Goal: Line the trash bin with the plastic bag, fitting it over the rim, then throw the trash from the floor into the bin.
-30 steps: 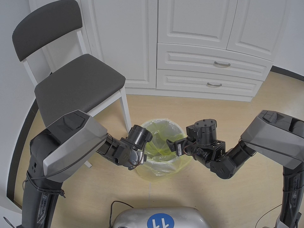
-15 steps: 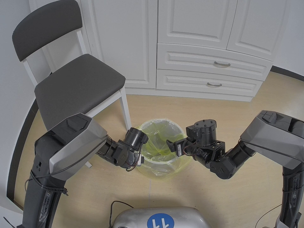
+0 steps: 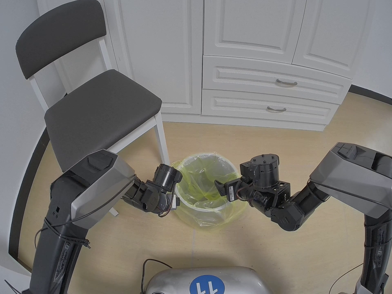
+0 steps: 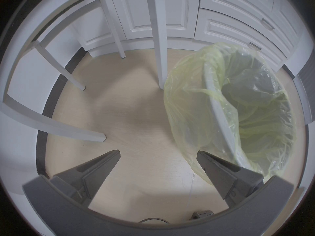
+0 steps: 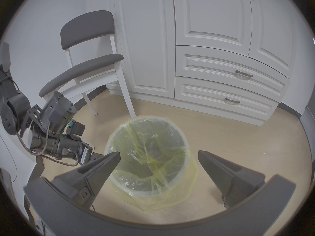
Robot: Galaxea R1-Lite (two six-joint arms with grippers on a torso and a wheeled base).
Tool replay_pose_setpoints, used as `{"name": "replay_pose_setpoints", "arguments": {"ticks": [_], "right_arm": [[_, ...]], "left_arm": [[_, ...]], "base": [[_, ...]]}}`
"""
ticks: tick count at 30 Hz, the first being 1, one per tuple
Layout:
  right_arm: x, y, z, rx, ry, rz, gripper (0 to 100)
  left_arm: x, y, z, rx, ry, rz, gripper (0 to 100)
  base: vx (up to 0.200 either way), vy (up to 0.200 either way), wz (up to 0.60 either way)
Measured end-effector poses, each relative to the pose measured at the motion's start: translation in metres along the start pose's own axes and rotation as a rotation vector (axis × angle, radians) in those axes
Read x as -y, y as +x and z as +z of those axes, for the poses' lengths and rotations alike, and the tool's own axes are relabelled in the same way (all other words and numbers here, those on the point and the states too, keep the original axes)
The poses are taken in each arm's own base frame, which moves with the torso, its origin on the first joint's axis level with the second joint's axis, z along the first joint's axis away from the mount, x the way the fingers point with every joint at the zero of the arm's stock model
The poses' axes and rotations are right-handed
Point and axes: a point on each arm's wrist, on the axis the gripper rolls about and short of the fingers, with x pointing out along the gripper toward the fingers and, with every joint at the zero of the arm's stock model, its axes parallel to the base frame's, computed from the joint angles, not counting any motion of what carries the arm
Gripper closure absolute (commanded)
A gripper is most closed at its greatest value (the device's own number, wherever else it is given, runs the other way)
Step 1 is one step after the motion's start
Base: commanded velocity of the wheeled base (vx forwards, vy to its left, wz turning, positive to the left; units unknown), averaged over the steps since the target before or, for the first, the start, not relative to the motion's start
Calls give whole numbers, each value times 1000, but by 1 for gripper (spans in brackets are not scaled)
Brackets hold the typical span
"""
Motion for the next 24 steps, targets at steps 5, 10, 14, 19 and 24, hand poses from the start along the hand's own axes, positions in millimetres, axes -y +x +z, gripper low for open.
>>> {"name": "replay_pose_setpoints", "arguments": {"ticks": [5,10,14,19,24], "right_arm": [[0,0,0,-1,0,0,0],[0,1,-1,-4,-1,0,0],[4,4,-2,-4,2,-7,0],[15,13,-1,-8,12,-35,0],[32,28,-2,-28,22,-76,0]], "left_arm": [[-10,11,7,3,-57,0,0],[-12,18,12,7,-101,-16,0],[-14,22,18,23,-133,-18,0],[-22,28,22,27,-147,-6,0],[-31,30,21,4,-130,-7,0]], "base": [[0,0,0],[0,0,0],[0,0,0],[0,0,0],[0,0,0]]}}
